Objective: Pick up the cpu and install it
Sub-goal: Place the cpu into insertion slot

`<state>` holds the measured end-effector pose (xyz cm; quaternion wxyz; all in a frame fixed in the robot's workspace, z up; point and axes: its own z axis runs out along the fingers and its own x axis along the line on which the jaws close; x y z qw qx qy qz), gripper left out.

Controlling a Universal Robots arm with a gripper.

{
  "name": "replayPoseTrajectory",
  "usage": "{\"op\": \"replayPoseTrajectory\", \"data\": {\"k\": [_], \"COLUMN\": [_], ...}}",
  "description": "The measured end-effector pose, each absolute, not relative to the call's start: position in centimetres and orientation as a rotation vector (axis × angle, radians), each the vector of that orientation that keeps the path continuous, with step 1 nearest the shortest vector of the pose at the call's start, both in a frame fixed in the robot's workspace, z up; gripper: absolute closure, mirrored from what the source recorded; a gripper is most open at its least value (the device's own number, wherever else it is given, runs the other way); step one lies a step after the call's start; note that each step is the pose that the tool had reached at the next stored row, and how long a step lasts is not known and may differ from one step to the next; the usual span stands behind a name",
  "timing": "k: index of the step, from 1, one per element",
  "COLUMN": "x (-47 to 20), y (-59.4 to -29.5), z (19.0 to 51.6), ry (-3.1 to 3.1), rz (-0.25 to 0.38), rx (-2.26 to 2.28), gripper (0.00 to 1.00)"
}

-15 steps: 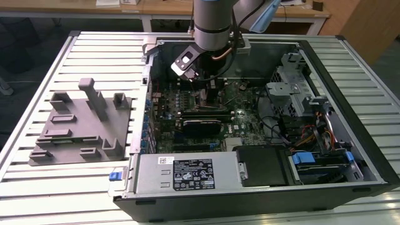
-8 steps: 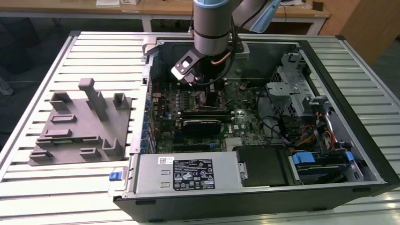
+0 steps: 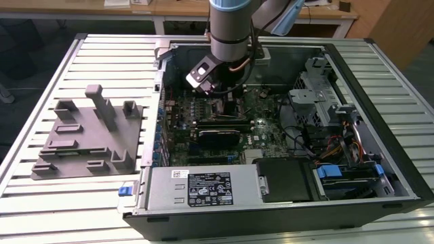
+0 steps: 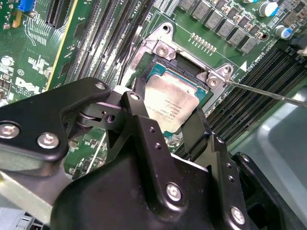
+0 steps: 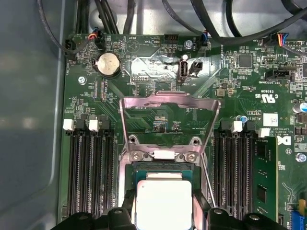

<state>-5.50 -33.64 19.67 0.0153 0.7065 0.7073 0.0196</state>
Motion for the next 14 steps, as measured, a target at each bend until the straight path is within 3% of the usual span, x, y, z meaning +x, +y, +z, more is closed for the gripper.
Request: {"op": "replayPoseTrajectory", "data": {"k": [14], "x": [-5.45], "y": [-33.64], "z": [19.21], "ry": [2.199], "rz": [0.061], "rx": [2.200], "gripper": [0.46]}}
